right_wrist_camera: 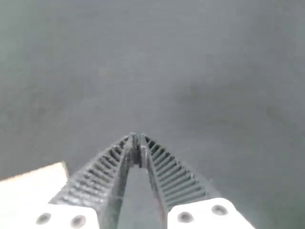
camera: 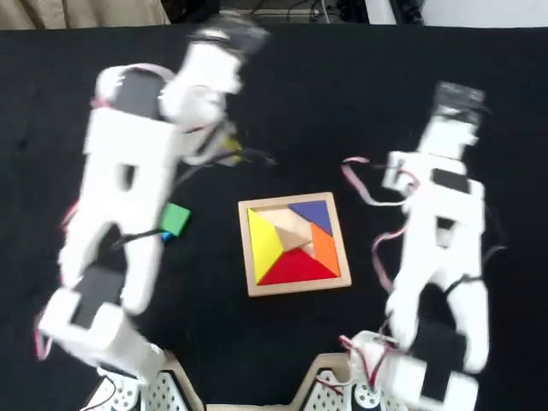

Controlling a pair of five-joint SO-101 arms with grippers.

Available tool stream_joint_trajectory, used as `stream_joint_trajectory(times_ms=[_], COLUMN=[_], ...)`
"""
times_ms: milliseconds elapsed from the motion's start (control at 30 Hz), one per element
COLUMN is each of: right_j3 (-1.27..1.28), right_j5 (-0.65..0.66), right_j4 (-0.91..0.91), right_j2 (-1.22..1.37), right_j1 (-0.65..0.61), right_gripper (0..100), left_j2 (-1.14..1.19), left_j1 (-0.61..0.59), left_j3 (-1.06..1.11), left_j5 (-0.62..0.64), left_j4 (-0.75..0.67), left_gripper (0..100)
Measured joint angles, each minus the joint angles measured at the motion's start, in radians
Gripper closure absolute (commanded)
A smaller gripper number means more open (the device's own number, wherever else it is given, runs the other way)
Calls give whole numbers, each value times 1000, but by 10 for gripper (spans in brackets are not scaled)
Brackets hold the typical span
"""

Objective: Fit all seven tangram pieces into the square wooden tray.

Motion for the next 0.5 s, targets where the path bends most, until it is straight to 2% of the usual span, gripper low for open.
stream_joint_trajectory(times_ms=[100,233,367,500], right_j3=[3,3,3,60], right_j5=[97,173,203,204], right_j4=[169,408,563,586], right_j2=[-152,-318,-407,-419], right_j1=[-144,-387,-651,-773], right_gripper=[988,988,988,988], left_j2=[-147,-304,-462,-612], left_j1=[-140,-307,-373,-443], left_j3=[192,568,997,1326], left_j5=[115,206,284,442], left_j4=[-58,-264,-535,-744], left_gripper=[713,713,713,713])
